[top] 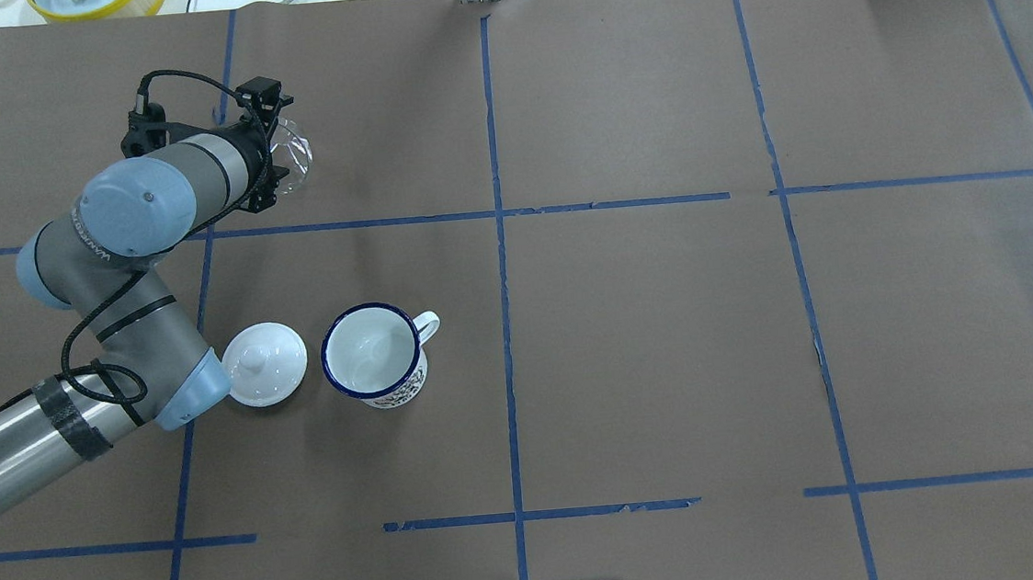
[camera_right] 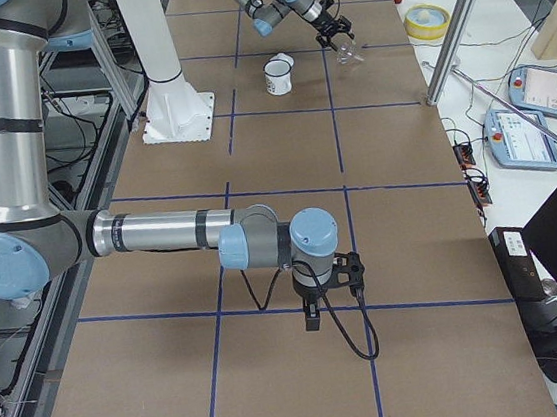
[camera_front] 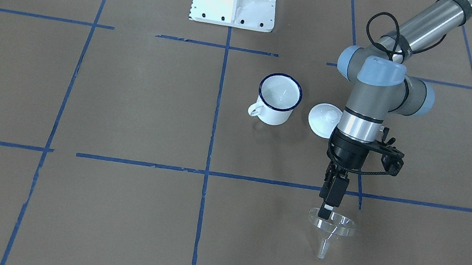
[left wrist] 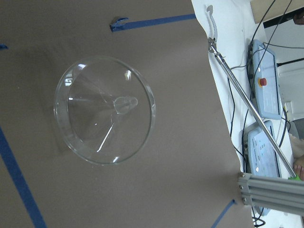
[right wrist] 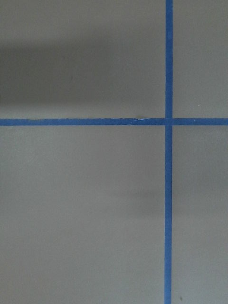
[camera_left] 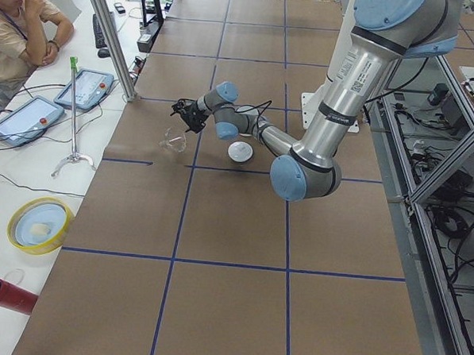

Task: Place funnel on cup
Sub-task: 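Move the left gripper to the clear glass funnel and grasp its rim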

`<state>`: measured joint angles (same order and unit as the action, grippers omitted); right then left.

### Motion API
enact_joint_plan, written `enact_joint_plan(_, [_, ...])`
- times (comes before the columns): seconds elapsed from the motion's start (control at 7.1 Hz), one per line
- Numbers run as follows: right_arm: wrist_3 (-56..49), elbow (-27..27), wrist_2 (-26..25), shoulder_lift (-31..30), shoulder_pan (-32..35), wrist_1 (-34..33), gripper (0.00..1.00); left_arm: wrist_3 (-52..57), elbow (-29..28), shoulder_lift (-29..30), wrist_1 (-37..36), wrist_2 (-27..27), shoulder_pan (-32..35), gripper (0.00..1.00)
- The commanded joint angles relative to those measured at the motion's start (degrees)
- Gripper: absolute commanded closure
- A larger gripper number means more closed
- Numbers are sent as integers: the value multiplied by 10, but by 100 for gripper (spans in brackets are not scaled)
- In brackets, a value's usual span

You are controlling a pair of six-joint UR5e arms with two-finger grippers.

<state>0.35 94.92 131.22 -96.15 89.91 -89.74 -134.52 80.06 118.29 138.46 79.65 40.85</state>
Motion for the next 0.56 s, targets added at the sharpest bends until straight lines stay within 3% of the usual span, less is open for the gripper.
enact_joint_plan(0.0, [0,0,0,0,0,0,0,4,-26,0,23,-6,14,10])
enact_joint_plan(0.28, [0,0,0,0,0,0,0,3,-37,3,24,-6,34,26])
enact_joint_plan(0.42, [0,0,0,0,0,0,0,3,-46,3,34,-7,35,27])
